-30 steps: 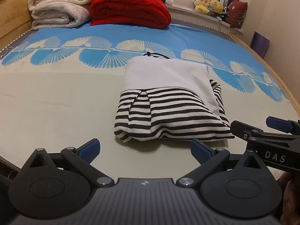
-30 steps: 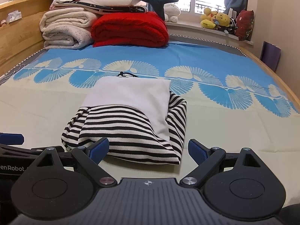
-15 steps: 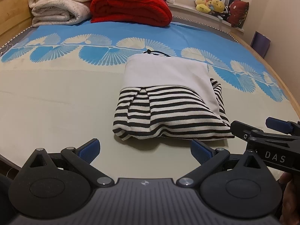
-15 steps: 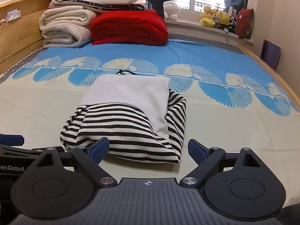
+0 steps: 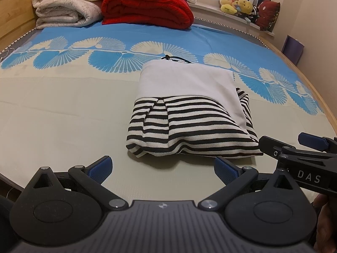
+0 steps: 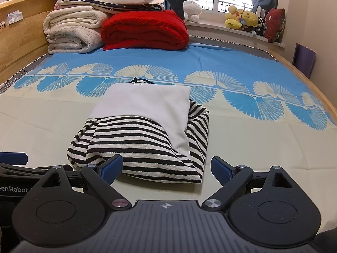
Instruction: Fold small clothes
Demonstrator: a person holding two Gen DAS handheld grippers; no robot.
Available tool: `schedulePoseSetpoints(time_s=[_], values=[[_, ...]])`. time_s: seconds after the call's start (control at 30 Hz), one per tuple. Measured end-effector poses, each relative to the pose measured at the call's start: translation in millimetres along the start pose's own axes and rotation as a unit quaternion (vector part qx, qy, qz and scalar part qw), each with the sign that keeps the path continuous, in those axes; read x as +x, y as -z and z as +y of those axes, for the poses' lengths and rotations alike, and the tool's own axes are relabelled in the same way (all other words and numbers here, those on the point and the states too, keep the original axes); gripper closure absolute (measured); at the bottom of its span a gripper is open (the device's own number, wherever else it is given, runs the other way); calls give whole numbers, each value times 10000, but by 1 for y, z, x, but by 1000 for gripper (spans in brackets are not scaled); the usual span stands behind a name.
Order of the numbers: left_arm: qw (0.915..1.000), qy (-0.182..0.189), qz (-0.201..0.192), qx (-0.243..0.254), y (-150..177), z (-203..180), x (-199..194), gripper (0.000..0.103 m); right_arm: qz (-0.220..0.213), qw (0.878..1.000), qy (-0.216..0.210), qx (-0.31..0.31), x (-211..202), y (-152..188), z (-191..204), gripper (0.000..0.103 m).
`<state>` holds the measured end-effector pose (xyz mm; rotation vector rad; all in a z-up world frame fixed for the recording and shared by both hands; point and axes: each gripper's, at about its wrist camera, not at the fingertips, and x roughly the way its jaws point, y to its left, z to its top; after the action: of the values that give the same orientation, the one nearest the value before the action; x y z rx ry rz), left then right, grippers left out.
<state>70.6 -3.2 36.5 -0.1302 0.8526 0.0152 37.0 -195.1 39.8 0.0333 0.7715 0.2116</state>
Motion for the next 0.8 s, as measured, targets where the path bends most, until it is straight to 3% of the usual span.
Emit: schedulePoseSetpoints(time_s=[0.8], values=[[10000,11,40,-50,3,-1,2,0,10,10000,-4,2,1,0,1,12]])
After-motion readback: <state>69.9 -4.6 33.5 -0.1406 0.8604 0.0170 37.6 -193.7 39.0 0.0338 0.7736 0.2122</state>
